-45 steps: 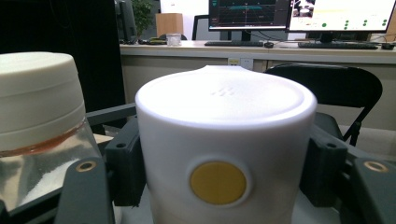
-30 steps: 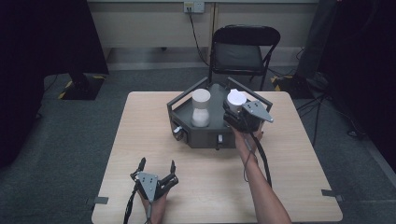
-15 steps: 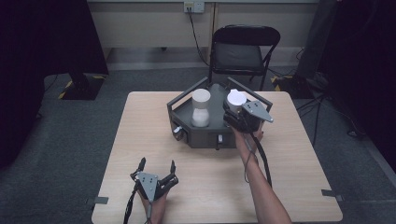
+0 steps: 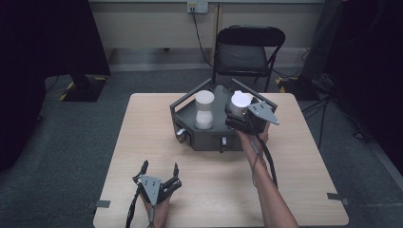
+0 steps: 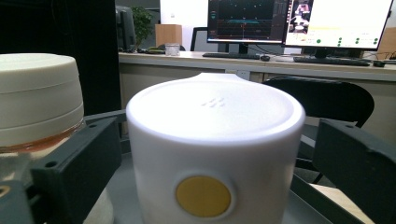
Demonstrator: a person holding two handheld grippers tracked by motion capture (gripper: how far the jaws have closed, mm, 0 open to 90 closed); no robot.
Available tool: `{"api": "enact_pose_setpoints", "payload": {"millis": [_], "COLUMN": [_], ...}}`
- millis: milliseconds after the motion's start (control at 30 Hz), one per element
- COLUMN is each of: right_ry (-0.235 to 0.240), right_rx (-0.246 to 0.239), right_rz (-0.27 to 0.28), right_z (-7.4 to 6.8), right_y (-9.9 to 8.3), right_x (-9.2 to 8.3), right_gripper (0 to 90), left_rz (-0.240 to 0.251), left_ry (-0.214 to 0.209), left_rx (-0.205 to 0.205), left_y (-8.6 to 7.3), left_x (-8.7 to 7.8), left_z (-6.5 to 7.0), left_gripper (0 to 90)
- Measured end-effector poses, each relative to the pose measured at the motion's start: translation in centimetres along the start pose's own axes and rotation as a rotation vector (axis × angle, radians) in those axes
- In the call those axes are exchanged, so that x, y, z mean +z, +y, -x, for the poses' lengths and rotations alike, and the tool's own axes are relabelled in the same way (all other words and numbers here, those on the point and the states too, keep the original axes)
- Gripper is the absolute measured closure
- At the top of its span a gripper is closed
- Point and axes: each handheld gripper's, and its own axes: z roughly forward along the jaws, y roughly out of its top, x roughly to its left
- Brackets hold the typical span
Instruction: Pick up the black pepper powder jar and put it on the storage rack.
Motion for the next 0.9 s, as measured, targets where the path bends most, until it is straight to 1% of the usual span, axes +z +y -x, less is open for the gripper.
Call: {"api": "enact_pose_setpoints", "payload": {"millis": [267, 367, 467, 600, 733, 900], "right_ry": [-0.001, -0.004, -0.005, -0.001, -0.002, -0.014], "right_rx": [0.003, 0.011, 0.008, 0.003, 0.001, 0.006], "right_rz": [0.020, 0.015, 0.013, 0.025, 0.021, 0.016], "right_z": [0.06, 0.17, 0.18, 0.13, 0.05, -0.01], "right_y": [-0.12, -0.05, 0.02, -0.02, 0.04, 0.22], "right_x": [-0.16, -0.20, -0.34, -0.52, -0.57, -0.97], "right_gripper": [0.0, 0.0, 0.0, 0.0, 0.0, 0.0], "left_rz": [0.000, 0.000, 0.000, 0.000, 0.000, 0.000], "left_ry": [0.000, 0.000, 0.000, 0.000, 0.000, 0.000], "left_rx": [0.000, 0.000, 0.000, 0.000, 0.000, 0.000], "left_y": [0.00, 0.00, 0.00, 0.00, 0.00, 0.00], "left_x": [0.00, 0.00, 0.00, 0.00, 0.00, 0.00], "left_z": [0.00, 0.00, 0.00, 0.00, 0.00, 0.00], "left_gripper": [0.1, 0.1, 0.1, 0.1, 0.0, 0.0]}}
